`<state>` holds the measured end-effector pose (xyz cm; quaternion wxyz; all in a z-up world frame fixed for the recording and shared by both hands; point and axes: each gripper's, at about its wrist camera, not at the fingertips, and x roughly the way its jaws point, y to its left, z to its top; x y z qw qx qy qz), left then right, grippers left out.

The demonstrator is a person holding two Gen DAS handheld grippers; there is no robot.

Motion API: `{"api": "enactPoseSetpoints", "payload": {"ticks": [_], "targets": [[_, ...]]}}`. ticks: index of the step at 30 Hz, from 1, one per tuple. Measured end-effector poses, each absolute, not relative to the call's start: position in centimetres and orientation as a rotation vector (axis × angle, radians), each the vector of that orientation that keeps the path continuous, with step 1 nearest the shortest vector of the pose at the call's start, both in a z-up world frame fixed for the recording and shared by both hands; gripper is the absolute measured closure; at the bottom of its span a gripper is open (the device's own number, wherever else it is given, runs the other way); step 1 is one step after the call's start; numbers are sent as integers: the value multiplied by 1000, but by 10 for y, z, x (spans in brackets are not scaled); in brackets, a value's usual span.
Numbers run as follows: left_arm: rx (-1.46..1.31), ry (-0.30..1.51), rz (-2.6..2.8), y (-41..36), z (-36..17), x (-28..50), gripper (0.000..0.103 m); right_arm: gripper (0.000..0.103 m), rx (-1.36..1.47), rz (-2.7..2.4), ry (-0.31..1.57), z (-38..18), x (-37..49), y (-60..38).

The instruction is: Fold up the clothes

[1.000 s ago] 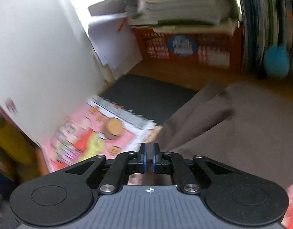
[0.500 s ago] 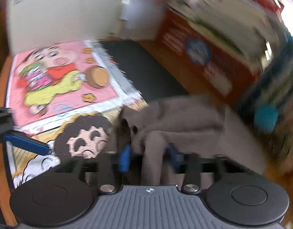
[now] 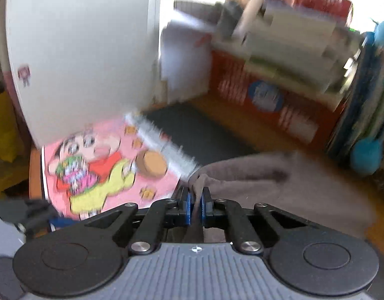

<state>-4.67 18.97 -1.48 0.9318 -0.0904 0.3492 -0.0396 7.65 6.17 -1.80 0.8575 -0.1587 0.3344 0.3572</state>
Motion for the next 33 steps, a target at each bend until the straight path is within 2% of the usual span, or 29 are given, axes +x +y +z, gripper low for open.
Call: {"api": "enactPoseSetpoints", "payload": {"ticks": [3, 5, 7, 9, 13, 17, 19, 26, 33], "targets": [[-173, 712, -64, 193, -10, -49, 10, 90, -287, 755, 789, -52, 87, 60], [-157, 704, -64, 194, -4, -49, 10, 80, -180, 783, 805, -49, 90, 45], [-138, 678, -88, 195, 8, -47, 10, 48, -58, 809, 795, -34, 89, 23], [-138, 632, -136, 195, 26, -43, 10, 31, 25, 800, 731, -13, 80, -6], [-162, 537, -266, 187, 60, -23, 6, 21, 131, 728, 644, 14, 60, -69], [-139, 493, -397, 155, 73, 19, 5, 19, 214, 625, 626, 11, 50, -119], [-116, 525, -410, 133, 63, 42, 5, 19, 256, 573, 636, 3, 49, -136], [28, 716, -324, 76, -24, 73, 5, 14, 491, 562, 612, -9, 98, -181], [80, 656, -275, 68, -45, 58, 2, 15, 99, 567, 655, -8, 179, -103]]}}
